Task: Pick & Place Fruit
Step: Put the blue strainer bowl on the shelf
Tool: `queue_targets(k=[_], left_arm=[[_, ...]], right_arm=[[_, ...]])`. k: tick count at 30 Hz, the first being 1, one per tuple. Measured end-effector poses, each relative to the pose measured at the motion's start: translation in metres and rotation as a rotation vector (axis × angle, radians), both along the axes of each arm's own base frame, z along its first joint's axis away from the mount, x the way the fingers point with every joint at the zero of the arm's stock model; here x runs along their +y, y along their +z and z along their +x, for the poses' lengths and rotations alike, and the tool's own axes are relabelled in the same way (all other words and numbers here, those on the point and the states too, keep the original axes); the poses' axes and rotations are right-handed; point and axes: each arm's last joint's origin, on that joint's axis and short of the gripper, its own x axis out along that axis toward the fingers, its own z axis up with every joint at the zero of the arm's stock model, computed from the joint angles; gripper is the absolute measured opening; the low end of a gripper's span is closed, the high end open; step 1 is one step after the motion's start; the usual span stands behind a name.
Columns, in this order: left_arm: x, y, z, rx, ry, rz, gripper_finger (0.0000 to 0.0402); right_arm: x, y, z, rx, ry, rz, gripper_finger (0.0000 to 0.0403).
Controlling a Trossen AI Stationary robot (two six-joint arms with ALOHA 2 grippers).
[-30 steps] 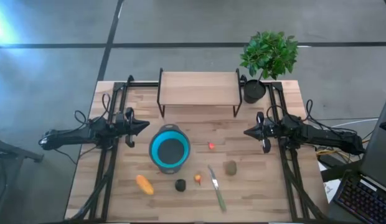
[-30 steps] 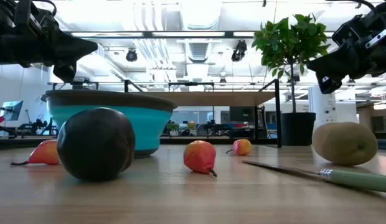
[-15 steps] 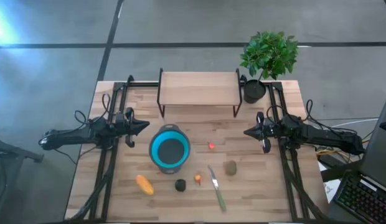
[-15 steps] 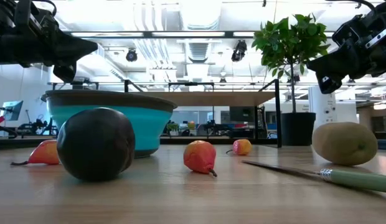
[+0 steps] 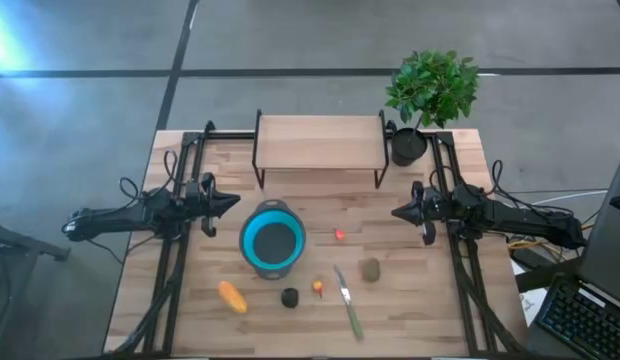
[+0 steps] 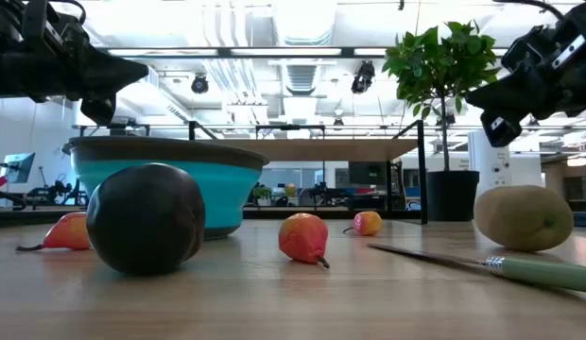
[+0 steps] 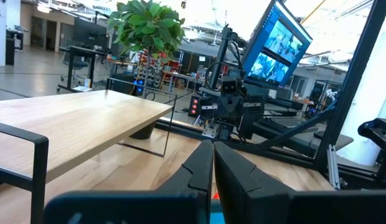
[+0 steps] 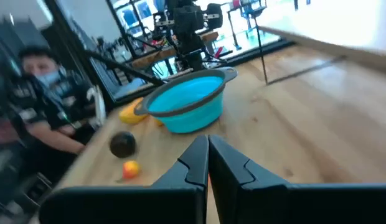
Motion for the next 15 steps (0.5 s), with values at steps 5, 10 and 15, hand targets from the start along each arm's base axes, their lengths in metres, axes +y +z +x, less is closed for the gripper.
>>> queue_targets(k=[5, 10, 15], left_arm=[[0.0000, 0.0000, 0.0000, 0.000, 0.000, 0.000, 0.0019], [0.0000, 0.0000, 0.0000, 0.000, 0.000, 0.000, 0.0020], [0.0000, 0.0000, 0.0000, -0.001, -0.001, -0.004, 0.0020]], right_arm=[[0.0000, 0.0011, 0.0001, -0.009, -0.006, 0.067, 0.0008], [-0.0005, 0.0052, 0.0003, -0.046, -0.028, 0.207, 0.0008], [-0.0006, 0.0057, 0.0003, -0.049, -0.035, 0.279, 0.0008]])
